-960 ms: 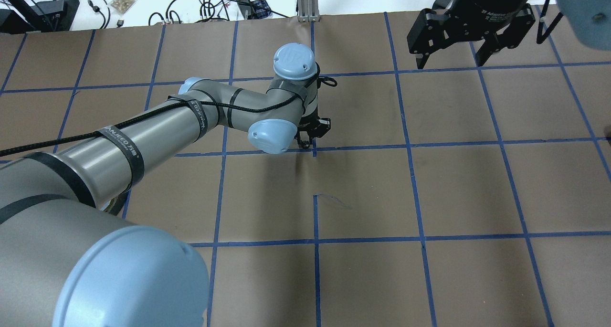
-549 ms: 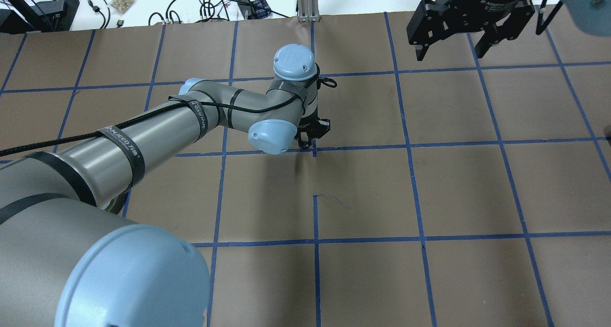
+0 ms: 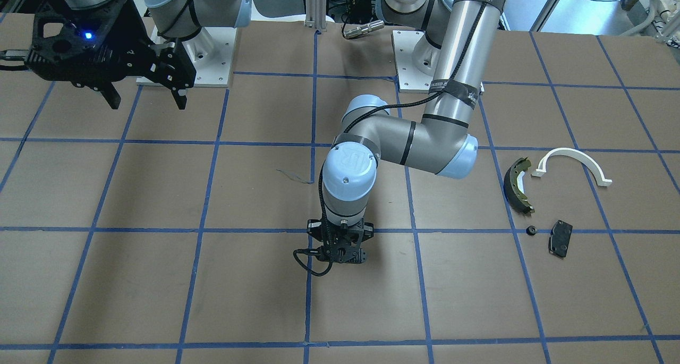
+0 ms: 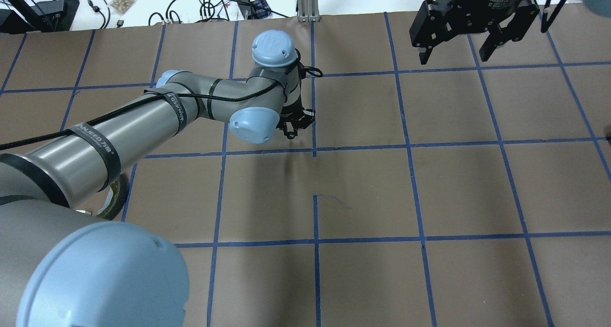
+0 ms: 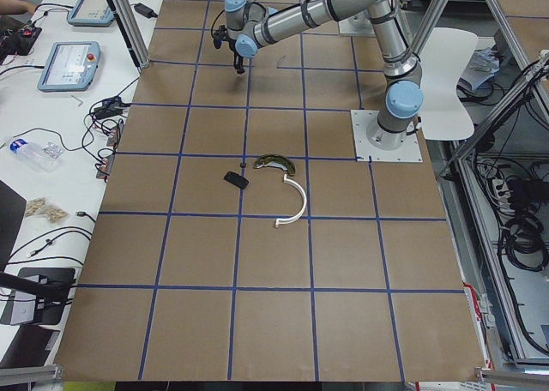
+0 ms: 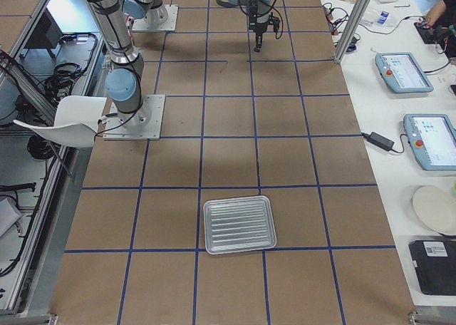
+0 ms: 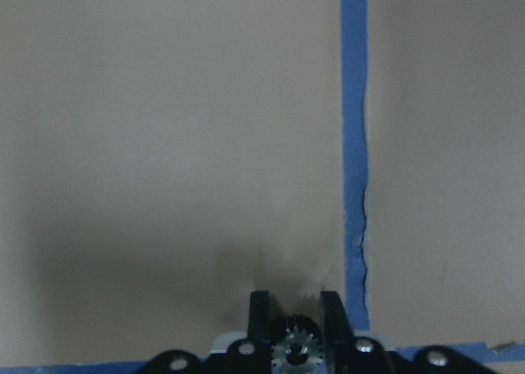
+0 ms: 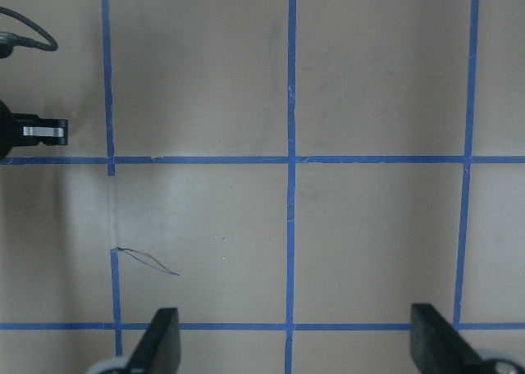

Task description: Place bearing gear from tray to pile

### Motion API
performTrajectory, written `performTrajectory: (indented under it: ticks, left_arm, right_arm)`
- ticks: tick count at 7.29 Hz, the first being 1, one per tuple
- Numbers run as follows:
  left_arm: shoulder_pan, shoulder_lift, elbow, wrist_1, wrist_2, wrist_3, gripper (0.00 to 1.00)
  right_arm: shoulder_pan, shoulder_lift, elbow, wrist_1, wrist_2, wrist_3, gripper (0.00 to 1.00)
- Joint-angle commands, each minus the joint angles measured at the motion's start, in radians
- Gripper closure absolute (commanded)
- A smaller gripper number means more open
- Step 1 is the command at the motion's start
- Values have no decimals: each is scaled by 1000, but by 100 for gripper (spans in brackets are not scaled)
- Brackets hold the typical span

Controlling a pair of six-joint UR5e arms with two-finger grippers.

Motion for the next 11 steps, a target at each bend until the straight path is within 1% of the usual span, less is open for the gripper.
performTrajectory:
  ticks: [1,2,3,4,5,7,9,10,11]
  left_arm:
    - [133,95,-27,-50,29,150,82]
    - [224,132,-42,-57,35,305,82]
    - [320,164,-106,-61,34,463,82]
    - [416,197,-163,-26,35,630,82]
    - [508,206,-174,-9,84,696,82]
    - [628,197,-170,14,86,888,82]
    - [763,183,-176,28,78,1059,82]
    - [840,174,-188,28,56,1113,82]
    - [872,174,-217,20,25,1117,82]
  right_arm:
    - [0,-1,0,-2,2,-4,0]
    - [0,-1,0,-2,5,-4,0]
    - [0,1,1,-5,7,-4,0]
    - [0,-1,1,-5,7,-4,0]
    - [0,-1,-3,-5,8,-2,0]
    - [0,-1,-2,-3,7,-2,0]
    - [0,-1,6,-3,16,-4,0]
    - [0,-1,6,-5,10,-5,0]
    - [0,-1,7,-5,10,-4,0]
